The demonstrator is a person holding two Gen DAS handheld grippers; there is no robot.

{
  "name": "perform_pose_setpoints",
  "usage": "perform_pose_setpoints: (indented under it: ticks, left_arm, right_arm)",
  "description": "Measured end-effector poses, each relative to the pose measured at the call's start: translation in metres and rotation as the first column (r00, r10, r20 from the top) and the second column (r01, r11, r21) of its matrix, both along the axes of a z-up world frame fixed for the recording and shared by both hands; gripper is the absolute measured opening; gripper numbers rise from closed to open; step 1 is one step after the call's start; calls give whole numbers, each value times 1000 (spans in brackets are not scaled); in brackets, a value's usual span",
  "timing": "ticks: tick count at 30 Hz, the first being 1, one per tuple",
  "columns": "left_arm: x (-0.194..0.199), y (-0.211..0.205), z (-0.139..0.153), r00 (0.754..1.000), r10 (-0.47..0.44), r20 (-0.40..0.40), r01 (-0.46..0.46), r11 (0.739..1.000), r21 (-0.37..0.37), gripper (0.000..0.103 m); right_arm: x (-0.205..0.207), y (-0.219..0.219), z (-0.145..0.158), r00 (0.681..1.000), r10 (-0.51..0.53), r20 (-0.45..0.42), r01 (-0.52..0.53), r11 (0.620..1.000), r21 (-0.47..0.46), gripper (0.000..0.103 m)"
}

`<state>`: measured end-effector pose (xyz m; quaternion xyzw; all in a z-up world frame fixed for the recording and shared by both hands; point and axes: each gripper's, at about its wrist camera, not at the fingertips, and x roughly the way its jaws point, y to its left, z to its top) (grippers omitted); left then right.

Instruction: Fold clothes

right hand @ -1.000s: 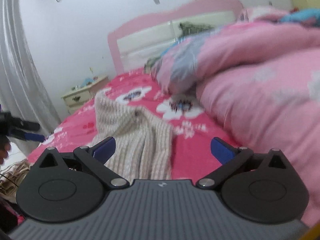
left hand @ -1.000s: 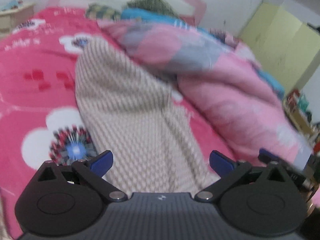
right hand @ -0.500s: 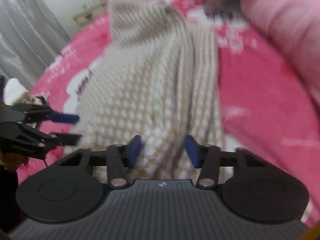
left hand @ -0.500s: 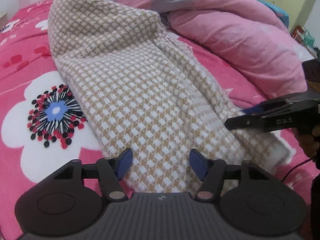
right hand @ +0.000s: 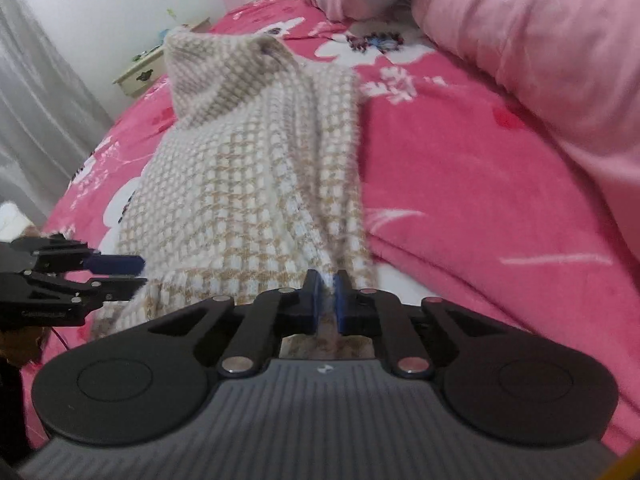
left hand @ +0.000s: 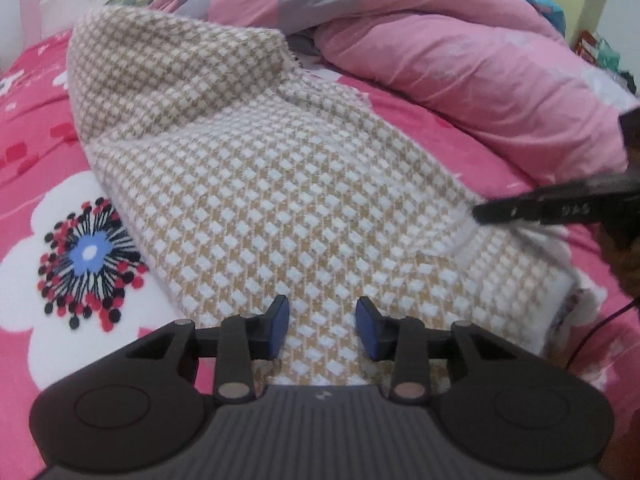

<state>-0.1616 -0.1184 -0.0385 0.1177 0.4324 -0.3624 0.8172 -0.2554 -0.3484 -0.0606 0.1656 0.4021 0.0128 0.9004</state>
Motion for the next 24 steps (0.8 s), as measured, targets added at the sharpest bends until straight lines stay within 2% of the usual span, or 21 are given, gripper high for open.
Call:
perform_pose_setpoints:
  ticks: [2, 8, 11, 14, 16, 17, 18, 20, 22, 24]
  left_arm:
    - [-4, 0, 0, 999, -14, 31, 14, 1000, 17, 40]
    - [-16, -3, -4, 993, -60, 102, 53, 996, 71, 47]
    - [-17, -7, -6, 991, -62, 118, 53, 995, 79, 49]
    - [-17, -6, -6, 990, -64, 123, 55, 996, 75, 49]
    - [-15, -4, -1, 991, -58, 122, 50, 997, 67, 49]
    - [-14, -3, 3, 991, -51, 124, 44, 997, 59, 49]
    - [-12, -1, 9, 990, -41, 134, 35, 998, 46, 49]
    - [-9, -1, 21, 989, -37, 143, 36, 999, 8, 50]
    - [-8, -5, 30, 988, -62, 139, 66, 998, -25, 51]
    - [-10, -14, 30, 987, -104, 121, 110, 993, -41, 53]
  right_arm:
    - [-3, 2, 9, 1000, 16, 22, -15, 999, -47, 7]
    - [-11, -31, 29, 998, -58, 39, 56, 997, 44, 14]
    - [-9, -36, 29, 997, -40, 64, 32, 991, 130, 22]
    - [-7, -20, 23, 997, 50, 57, -56, 992, 114, 24]
    - [-6, -4, 14, 992, 126, 10, -126, 991, 42, 24]
    - [-5, 3, 6, 987, 156, -36, -157, 987, -31, 24]
    - [-5, 8, 0, 984, 163, -71, -169, 981, -92, 25]
    - [-8, 9, -2, 986, 144, -86, -155, 979, -134, 24]
    - [-9, 8, 14, 989, 130, -64, -139, 975, -174, 24]
    - [-9, 10, 38, 992, 128, 19, -118, 956, -270, 23]
